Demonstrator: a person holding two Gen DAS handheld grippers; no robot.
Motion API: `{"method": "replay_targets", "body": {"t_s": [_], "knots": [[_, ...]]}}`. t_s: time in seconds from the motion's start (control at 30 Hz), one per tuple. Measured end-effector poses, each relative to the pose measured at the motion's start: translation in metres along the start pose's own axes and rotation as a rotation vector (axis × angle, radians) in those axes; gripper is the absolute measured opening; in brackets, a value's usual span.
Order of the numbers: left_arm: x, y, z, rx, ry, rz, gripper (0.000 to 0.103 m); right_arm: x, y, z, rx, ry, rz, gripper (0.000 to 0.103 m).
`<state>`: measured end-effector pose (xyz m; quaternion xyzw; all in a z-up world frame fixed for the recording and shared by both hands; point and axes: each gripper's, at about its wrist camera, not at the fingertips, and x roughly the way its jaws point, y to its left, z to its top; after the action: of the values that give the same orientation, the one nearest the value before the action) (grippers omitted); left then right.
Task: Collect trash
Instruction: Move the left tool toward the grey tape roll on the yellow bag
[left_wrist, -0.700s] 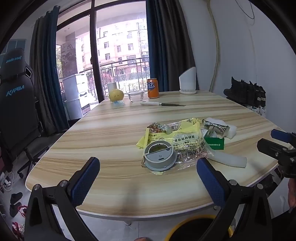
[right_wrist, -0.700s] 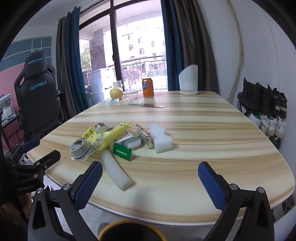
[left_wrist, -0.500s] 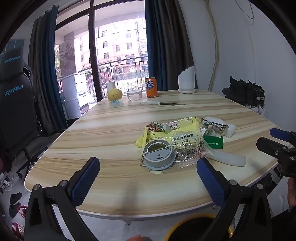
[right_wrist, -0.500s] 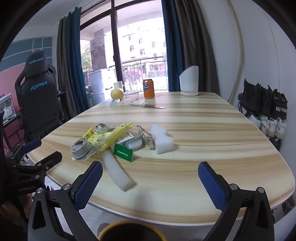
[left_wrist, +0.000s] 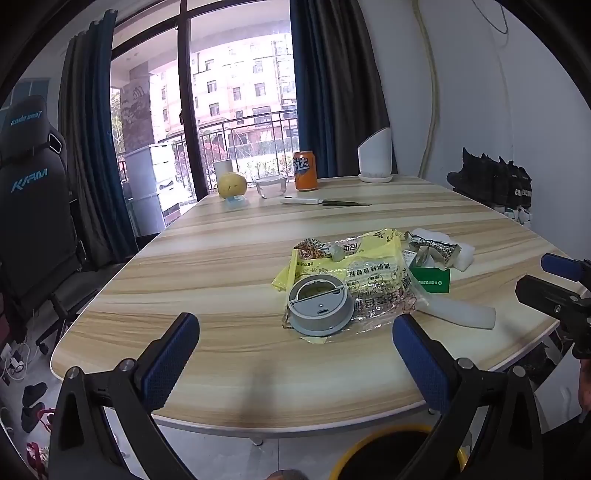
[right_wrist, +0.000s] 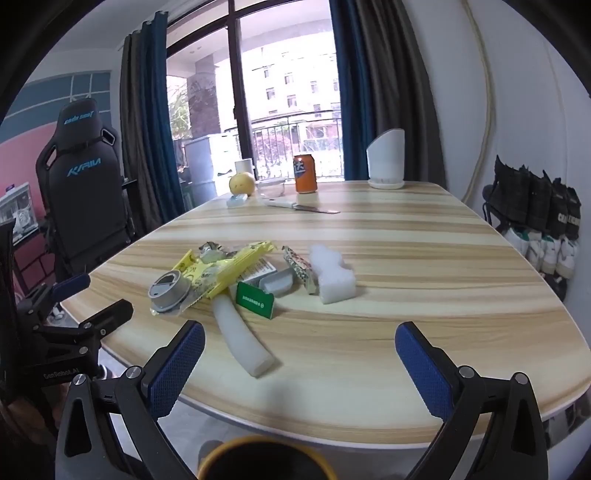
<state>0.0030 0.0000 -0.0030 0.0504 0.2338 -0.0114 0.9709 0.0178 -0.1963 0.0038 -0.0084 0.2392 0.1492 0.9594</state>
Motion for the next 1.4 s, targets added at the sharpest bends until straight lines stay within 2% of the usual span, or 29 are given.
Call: {"method": "replay_targets", "body": {"t_s": [1.4], "knots": [[0.0066,0.007,-0.0024,-0.032,0.041,-0.03,0.102,-0.0021,-0.0049,0.0037,0.011,-0.009,-0.038,0.103]]}}
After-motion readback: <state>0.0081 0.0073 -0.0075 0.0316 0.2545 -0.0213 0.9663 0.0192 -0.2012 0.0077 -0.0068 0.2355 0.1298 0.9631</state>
